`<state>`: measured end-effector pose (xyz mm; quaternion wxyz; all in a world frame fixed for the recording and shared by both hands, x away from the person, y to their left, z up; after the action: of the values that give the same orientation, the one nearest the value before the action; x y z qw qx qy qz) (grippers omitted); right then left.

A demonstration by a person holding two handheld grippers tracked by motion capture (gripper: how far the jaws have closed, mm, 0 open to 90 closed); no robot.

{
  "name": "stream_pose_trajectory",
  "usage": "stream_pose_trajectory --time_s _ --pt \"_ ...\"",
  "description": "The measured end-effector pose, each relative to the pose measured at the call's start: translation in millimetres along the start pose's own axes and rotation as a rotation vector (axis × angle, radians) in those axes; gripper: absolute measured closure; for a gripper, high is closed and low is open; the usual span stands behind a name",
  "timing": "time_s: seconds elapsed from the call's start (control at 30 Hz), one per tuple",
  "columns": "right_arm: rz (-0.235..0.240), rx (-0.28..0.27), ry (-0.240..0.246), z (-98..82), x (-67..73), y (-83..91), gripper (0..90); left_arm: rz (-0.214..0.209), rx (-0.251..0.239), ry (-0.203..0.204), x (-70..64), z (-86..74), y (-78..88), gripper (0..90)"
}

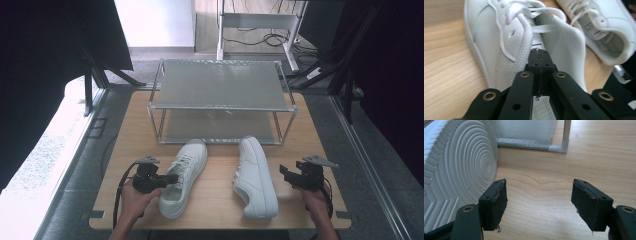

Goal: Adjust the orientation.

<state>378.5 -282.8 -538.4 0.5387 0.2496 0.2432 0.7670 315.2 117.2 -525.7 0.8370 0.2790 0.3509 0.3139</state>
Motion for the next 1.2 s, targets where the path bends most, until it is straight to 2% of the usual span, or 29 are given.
stream_pose_trajectory --time_s 0.1,0.23,0.33,0.43,0.5,0.53,0.57,0.63,0.67,0.73,0.8,0.83,0.9,0.93,1.03,1.07,1.1,1.2 --pt "0.001 0.000 0.000 0.0 0.4 0.0 29.4 -0.025 -0.006 -0.007 -3.0 1.3 1.7 90.0" --pt "0.002 0.000 0.005 0.3 1.5 -0.5 29.4 -0.051 -0.043 -0.031 -10.7 7.8 9.0 85.8" --pt "0.001 -0.007 0.001 1.3 1.8 -0.2 29.4 -0.071 -0.121 -0.046 -15.7 16.8 17.9 81.8" --pt "0.008 -0.018 -0.020 3.6 2.5 1.7 29.4 -0.048 -0.194 -0.069 -16.2 24.9 24.5 73.4" --pt "0.008 -0.027 -0.025 5.0 2.6 2.3 29.5 -0.041 -0.201 -0.075 -16.0 25.7 25.1 70.6" --pt "0.011 -0.038 -0.030 7.0 3.0 4.0 29.8 -0.061 -0.211 -0.074 -18.2 27.3 26.1 67.2" --pt "0.014 -0.038 -0.031 7.6 3.0 5.2 29.8 -0.056 -0.221 -0.073 -18.2 28.8 27.2 64.6" --pt "0.015 -0.045 -0.030 9.0 3.1 6.3 29.9 -0.024 -0.235 -0.095 -15.8 31.7 30.2 59.7" --pt "0.015 -0.045 -0.030 9.0 3.1 6.3 29.9 -0.024 -0.235 -0.095 -15.8 31.7 30.2 56.6" --pt "0.022 -0.057 -0.031 11.3 4.4 7.6 29.9 -0.015 -0.282 -0.103 -14.2 39.2 37.6 49.2" --pt "0.034 -0.071 -0.037 14.5 6.2 9.9 29.8 -0.014 -0.295 -0.106 -14.0 42.2 40.3 42.8" --pt "0.039 -0.076 -0.038 16.2 6.9 11.1 29.8 -0.007 -0.318 -0.112 -14.6 50.4 46.0 39.9" --pt "0.050 -0.092 -0.040 21.6 9.4 14.8 30.7 -0.005 -0.323 -0.118 -15.1 53.8 48.2 36.3" --pt "0.052 -0.104 -0.031 25.5 12.0 17.2 31.1 0.000 -0.342 -0.128 -16.9 64.5 54.9 35.2" --pt "0.063 -0.120 0.001 32.8 20.9 22.4 33.6 -0.004 -0.369 -0.126 -18.5 74.0 62.0 32.9" --pt "0.063 -0.120 0.001 32.8 20.9 22.4 33.6 -0.004 -0.369 -0.126 -18.5 74.0 62.0 32.3" --pt "0.079 -0.121 0.027 36.2 29.3 25.3 36.1 0.001 -0.378 -0.121 -16.6 75.1 63.1 31.8" --pt "0.103 -0.121 0.055 37.8 38.9 28.0 42.1 0.007 -0.381 -0.101 -10.6 69.8 61.8 31.7"
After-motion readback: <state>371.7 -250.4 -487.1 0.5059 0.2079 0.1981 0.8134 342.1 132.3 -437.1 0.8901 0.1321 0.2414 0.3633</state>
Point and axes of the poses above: each handheld gripper's, and its own axes: y roughly backward along the jaws, z roughly out of its top, x roughly to its left, the point moved 10 cm from there along -y, roughly forward along the jaws, and after that the axes turned 3 degrees about x, right-handed, at the moved point
